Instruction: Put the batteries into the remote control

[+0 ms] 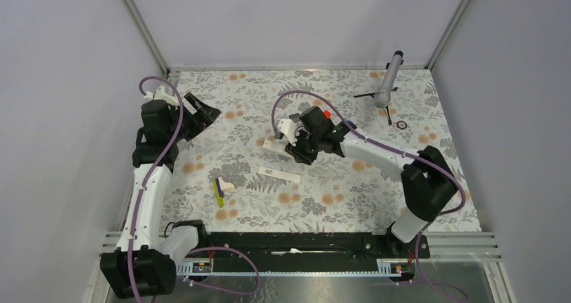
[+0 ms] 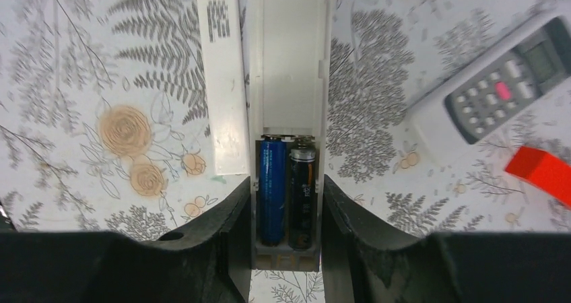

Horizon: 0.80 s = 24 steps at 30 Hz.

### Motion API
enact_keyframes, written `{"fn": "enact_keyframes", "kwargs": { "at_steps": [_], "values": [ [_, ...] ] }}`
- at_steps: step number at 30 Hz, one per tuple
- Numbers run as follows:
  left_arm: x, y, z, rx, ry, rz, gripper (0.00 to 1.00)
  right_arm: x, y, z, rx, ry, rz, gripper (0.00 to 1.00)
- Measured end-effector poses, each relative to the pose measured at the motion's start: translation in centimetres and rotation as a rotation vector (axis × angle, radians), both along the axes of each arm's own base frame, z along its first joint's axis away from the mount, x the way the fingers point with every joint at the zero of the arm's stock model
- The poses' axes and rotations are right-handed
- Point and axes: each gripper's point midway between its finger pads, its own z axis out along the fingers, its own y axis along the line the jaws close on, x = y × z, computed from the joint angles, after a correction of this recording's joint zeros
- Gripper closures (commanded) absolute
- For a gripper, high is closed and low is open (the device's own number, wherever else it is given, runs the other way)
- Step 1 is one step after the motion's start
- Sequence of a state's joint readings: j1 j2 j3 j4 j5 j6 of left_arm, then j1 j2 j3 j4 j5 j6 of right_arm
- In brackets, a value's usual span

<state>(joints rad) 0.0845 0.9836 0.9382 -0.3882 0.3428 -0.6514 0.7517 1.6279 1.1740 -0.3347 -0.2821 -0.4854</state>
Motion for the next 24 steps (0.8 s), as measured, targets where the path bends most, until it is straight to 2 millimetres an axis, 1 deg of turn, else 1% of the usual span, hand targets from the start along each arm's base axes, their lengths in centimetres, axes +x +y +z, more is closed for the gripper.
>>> {"fn": "enact_keyframes", "kwargs": {
  "at_steps": [2, 3, 4, 5, 6, 9, 13, 17, 20, 21, 24],
  "values": [
    [-0.1, 0.9, -0.5, 0.026, 0.018, 0.031, 0.17, -0.2, -0.4, -2.0, -0.055, 0.027, 0.025, 0.83],
    [-0.1, 1.3, -0.7, 0.037, 0.023, 0.045, 0.15, -0.3, -0.7, -3.1, -0.083, 0.043, 0.035, 0.83],
    [-0.1, 1.8, -0.9, 0.046, 0.029, 0.062, 0.11, -0.4, -1.0, -4.2, -0.111, 0.057, 0.043, 0.84],
    [-0.1, 2.2, -1.0, 0.055, 0.033, 0.078, 0.03, -0.5, -1.2, -5.1, -0.137, 0.069, 0.048, 0.83],
    [-0.1, 2.6, -1.1, 0.065, 0.039, 0.090, 0.01, -0.4, -1.5, -5.9, -0.159, 0.074, 0.050, 0.84],
    [-0.5, 3.5, -1.3, 0.097, 0.066, 0.110, 0.01, -0.1, -2.3, -7.5, -0.211, 0.081, 0.057, 0.83],
    [-0.4, 3.9, -1.1, 0.131, 0.070, 0.098, 0.01, 0.5, -3.3, -8.8, -0.261, 0.075, 0.052, 0.78],
    [-0.5, 3.3, -2.1, 0.119, 0.107, 0.053, 0.05, 0.9, -3.8, -9.4, -0.280, 0.078, 0.052, 0.71],
    [-0.4, 2.3, -3.7, 0.076, 0.165, 0.005, 0.07, 1.1, -3.7, -9.7, -0.291, 0.092, 0.053, 0.64],
    [-0.5, 2.0, -4.5, 0.057, 0.189, -0.012, 0.07, 1.2, -3.6, -9.7, -0.292, 0.092, 0.053, 0.59],
    [-1.3, 0.7, -7.6, 0.001, 0.284, -0.057, 0.07, 1.5, -3.5, -9.7, -0.295, 0.090, 0.051, 0.51]
  ]
}}
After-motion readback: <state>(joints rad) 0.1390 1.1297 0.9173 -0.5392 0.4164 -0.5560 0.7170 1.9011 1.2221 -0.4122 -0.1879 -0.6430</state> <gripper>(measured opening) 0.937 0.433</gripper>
